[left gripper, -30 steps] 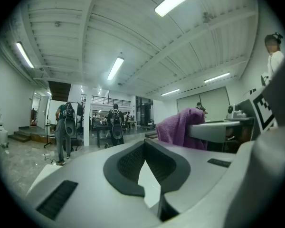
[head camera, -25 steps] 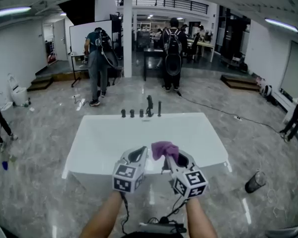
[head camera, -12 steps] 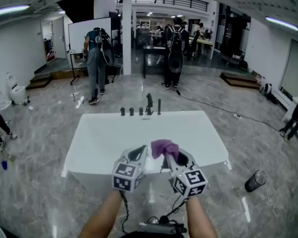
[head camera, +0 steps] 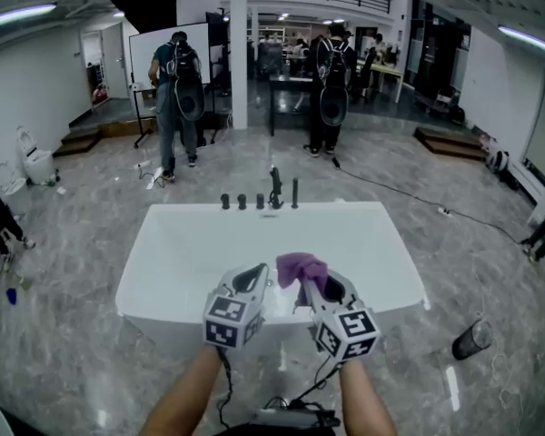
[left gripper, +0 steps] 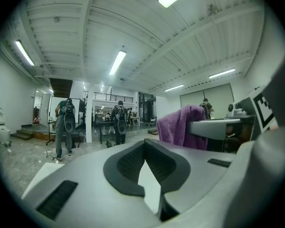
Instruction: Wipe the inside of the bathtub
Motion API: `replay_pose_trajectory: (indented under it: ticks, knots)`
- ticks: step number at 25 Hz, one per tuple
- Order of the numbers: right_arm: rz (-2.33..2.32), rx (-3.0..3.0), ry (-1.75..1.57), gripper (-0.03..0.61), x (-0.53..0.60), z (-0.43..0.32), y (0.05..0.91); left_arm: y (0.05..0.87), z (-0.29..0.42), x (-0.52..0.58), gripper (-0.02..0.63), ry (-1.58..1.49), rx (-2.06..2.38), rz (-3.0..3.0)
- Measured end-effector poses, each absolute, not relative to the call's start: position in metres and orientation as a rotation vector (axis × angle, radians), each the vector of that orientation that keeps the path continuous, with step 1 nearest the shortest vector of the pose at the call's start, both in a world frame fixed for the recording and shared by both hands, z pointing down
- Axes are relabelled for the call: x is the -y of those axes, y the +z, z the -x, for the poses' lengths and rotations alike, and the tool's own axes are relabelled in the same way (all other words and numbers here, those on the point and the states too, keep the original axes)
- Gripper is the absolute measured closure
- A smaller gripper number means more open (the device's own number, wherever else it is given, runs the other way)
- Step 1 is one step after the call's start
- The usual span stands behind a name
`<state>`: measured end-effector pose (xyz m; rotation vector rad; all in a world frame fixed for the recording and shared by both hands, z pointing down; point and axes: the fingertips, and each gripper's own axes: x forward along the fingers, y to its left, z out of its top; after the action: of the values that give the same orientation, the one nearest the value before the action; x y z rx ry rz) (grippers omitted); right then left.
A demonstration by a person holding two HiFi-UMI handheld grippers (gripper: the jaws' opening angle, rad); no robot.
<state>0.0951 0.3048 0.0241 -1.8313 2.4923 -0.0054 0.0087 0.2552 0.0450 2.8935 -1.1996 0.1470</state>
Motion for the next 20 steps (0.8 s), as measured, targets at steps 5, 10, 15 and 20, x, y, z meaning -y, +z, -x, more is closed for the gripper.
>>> replay_pose_trajectory:
  ticks: [5,10,15,20]
  knots:
    - [1.766,-2.516,-0.032,0.512,-0.260,-0.133,0.027,0.052,-0.041,-0.216,0.607,0.200,1.251,-2.858]
    - [1.725,-2.525,-0.054,0.512,-0.221,-0.161,0.028,0.052,-0.057,-0.182,0.607,0.253,1.321,-2.822]
    - [1.699,-2.547,-0.072,0.512,-0.172,-0.171,0.037,0.063,-0.060,-0.135,0.607,0.303,1.362,-2.787]
    - [1.773,-2.551,-0.077,0.512,-0.122,-0.167,0.044,0.074,-0.055,-0.083,0.607,0.303,1.352,-2.771]
